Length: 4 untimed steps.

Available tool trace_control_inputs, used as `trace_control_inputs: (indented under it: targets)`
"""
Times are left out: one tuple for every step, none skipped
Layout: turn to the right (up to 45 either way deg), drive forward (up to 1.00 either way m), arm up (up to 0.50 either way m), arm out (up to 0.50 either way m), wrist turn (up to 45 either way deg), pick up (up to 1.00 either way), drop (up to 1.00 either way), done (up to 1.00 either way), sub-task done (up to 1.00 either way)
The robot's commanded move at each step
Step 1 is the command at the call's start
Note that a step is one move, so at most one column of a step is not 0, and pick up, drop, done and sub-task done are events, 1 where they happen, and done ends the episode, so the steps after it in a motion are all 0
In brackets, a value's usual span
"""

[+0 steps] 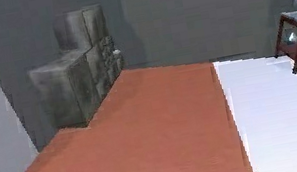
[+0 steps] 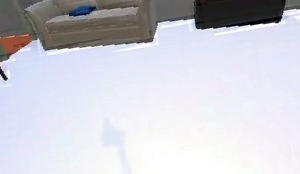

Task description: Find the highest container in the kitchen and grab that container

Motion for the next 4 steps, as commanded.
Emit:
trace_control_inputs:
  targets:
    - [0.0, 1.00, 0.00, 0.00, 0.0, 0.00, 0.00, 0.00, 0.00]
    - [0.0, 1.00, 0.00, 0.00, 0.0, 0.00, 0.00, 0.00, 0.00]
    - [0.0, 0.65, 0.00, 0.00, 0.0, 0.00, 0.00, 0.00, 0.00]
    - [-45.0, 0.00, 0.00, 0.00, 0.0, 0.00, 0.00, 0.00, 0.00]
